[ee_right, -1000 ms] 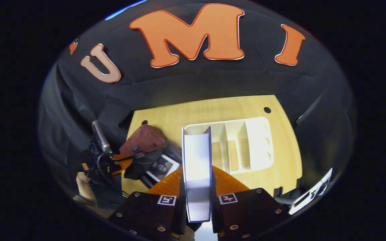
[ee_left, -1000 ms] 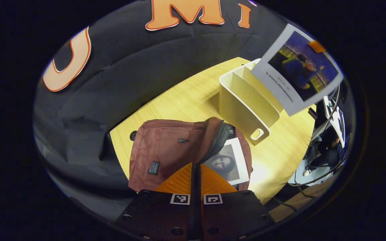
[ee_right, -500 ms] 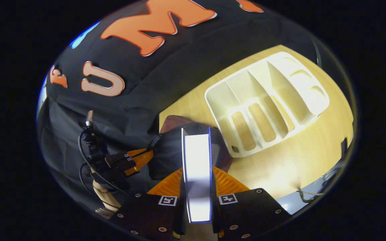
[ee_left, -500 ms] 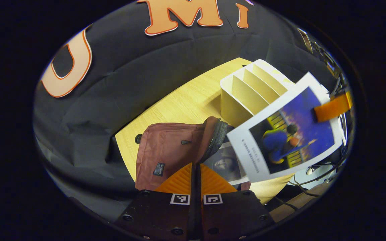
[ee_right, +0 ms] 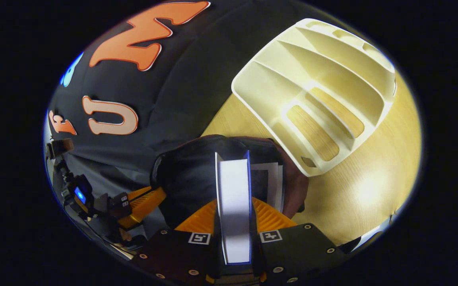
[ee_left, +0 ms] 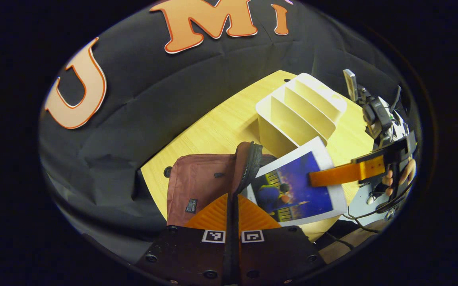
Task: Open the schoolbag, grab two books from the bookshelf and put them into the schoolbag.
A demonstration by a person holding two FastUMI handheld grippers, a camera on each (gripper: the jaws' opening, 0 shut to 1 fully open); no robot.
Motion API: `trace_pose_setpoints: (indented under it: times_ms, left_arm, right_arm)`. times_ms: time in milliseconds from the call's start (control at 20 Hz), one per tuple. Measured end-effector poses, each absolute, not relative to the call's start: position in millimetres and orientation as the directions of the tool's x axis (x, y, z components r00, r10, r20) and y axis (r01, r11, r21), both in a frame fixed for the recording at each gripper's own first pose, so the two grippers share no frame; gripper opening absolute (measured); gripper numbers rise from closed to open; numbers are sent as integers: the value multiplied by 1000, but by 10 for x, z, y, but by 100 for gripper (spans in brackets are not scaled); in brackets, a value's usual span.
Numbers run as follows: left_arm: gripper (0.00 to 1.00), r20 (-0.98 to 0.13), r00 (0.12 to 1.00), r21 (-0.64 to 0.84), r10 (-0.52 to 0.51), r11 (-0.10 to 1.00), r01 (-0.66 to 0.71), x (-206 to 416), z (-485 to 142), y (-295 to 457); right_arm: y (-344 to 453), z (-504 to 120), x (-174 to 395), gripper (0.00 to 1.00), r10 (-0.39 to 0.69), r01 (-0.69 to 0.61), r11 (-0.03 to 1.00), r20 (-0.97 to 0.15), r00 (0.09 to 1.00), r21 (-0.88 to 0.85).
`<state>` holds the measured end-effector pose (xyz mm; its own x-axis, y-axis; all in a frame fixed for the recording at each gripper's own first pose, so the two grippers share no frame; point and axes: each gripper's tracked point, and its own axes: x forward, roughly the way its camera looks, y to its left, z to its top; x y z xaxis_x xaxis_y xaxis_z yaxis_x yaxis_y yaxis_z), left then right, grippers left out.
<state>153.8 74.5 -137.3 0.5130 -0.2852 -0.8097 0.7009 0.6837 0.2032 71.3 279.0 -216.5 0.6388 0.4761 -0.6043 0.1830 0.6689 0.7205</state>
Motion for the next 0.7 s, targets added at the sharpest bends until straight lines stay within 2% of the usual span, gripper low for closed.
trace_pose_setpoints:
  times_ms: [450, 650, 700]
  left_arm:
    - [1, -802, 529, 242, -277, 659, 712, 1508, -1240, 702]
    - [0, -805, 531, 257, -262, 653, 712, 1539, -1304, 743]
    - [1, -805, 534, 257, -259, 658, 707, 1554, -1310, 758]
  right_arm:
    - [3220, -2403, 1040, 30, 490, 197, 618, -569, 661, 761]
    - [3281, -2538, 1011, 37, 439, 186, 711, -634, 637, 678]
    - [3284, -2571, 1008, 43, 425, 179, 738, -654, 626, 651]
